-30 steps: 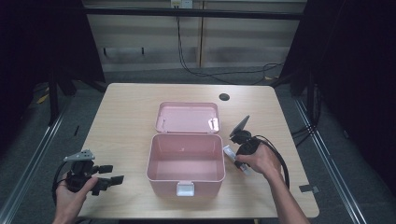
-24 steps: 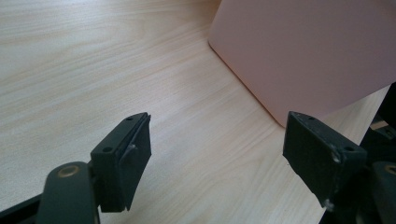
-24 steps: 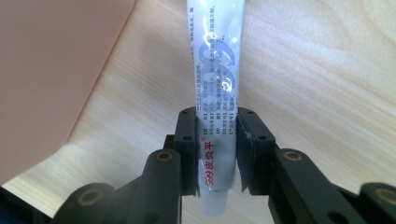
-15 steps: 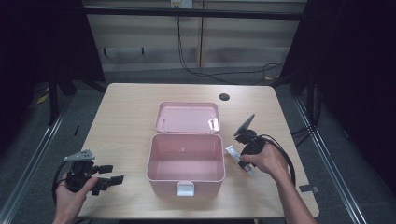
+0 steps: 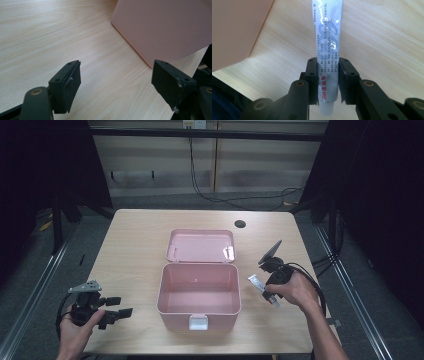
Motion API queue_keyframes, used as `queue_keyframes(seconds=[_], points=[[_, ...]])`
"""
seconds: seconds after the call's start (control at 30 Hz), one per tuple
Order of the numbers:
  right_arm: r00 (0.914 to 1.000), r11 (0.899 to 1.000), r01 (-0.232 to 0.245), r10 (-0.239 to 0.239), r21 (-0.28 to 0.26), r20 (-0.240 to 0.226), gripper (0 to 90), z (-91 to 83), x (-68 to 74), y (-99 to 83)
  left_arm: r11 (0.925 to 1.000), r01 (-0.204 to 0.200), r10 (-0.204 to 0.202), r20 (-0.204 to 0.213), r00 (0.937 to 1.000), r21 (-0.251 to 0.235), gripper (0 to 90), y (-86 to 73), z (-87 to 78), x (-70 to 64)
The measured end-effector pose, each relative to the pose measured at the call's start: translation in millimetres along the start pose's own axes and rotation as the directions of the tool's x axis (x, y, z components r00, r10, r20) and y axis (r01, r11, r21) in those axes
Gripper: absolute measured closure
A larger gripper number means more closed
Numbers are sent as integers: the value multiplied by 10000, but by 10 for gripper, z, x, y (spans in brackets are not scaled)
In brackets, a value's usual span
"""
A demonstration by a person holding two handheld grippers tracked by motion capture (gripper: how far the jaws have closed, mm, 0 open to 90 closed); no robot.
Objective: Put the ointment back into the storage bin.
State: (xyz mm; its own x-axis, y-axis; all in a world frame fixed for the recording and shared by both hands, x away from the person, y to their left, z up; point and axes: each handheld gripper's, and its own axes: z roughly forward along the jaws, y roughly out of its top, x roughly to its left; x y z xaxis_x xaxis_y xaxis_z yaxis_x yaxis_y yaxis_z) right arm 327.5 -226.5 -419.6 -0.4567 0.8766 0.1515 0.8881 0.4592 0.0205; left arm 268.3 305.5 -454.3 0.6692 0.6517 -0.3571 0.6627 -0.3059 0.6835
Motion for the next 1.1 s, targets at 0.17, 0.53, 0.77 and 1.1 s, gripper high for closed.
queue_keyframes(seconds=[0.17,0.53,0.77,1.1], points=[[9999,10000,46,-46,53,127,716,-51,0,-14,10000,-14,14,5,10000,-17,234,-1,-4,0],[9971,9977,670,-669,-34,370,716,-192,36,-104,10000,-13,13,-23,10000,5,234,-1,0,-2],[9910,9917,1237,-1216,-362,563,716,-332,108,-164,10000,-3,3,-15,10000,-3,234,-1,2,-2],[9835,9831,1638,-1562,-821,913,716,-569,141,-214,10000,22,-22,-19,10000,41,234,-1,4,2]])
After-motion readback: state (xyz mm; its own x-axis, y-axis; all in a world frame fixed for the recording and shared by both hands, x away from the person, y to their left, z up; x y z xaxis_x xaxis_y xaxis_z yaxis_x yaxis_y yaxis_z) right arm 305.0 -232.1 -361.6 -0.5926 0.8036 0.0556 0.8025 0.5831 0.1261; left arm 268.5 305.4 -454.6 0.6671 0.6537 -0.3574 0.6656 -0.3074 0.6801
